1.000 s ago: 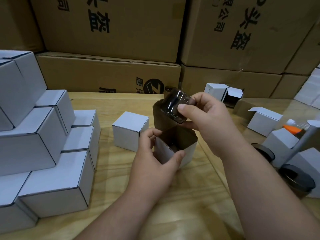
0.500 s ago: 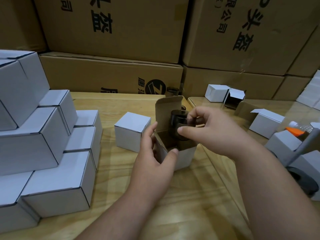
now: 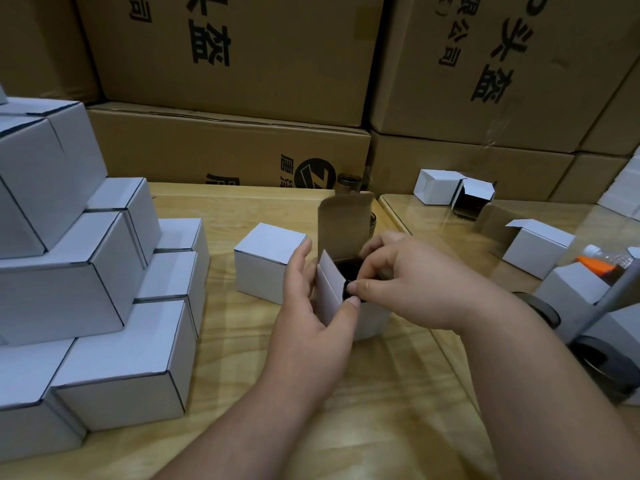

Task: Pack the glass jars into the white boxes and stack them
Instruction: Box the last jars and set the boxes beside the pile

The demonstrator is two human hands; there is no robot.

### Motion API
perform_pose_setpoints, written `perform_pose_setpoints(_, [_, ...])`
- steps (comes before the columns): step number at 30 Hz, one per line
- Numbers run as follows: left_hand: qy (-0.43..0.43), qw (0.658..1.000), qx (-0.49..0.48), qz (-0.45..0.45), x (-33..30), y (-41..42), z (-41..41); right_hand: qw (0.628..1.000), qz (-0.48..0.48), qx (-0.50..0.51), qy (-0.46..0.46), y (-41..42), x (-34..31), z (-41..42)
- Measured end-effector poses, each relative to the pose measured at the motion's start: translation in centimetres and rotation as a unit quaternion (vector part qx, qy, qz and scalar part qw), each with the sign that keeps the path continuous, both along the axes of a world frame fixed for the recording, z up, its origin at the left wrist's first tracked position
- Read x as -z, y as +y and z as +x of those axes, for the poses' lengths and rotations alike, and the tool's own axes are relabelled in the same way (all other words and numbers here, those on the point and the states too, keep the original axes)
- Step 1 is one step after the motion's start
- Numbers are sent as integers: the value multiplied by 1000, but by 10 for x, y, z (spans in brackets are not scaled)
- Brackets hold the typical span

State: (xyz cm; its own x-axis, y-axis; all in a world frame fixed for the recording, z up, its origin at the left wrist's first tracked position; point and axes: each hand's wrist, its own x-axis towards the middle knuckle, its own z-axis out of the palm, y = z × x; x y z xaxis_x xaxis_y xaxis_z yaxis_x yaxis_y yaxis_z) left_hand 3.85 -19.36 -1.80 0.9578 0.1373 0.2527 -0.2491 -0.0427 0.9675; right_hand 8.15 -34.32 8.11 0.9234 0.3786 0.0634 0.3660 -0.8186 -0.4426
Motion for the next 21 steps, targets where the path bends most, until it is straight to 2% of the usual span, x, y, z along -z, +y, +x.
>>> perform_pose_setpoints(6, [-8,1000,-18,15,0,0,1,999,-46,-18,0,5,1,0])
perform_pose_setpoints(8, [-4,1000,-21,12,-1,0,0,1000,13,-21,-6,2,-1,0])
perform_pose_setpoints(10, [1,1000,-21,5,-1,-1,-1,993,107,8,-53,-3,-4,2])
perform_pose_setpoints(13, [13,1000,-21,16,-1,-1,-2,952,264,92,-127,-13,-4,7])
perform_pose_setpoints(15, [16,999,-20,23,-2,-1,-4,924,345,133,-98,-17,-1,10])
perform_pose_setpoints(21, [17,999,-25,29,-5,-2,-4,934,332,132,12,-17,20,19])
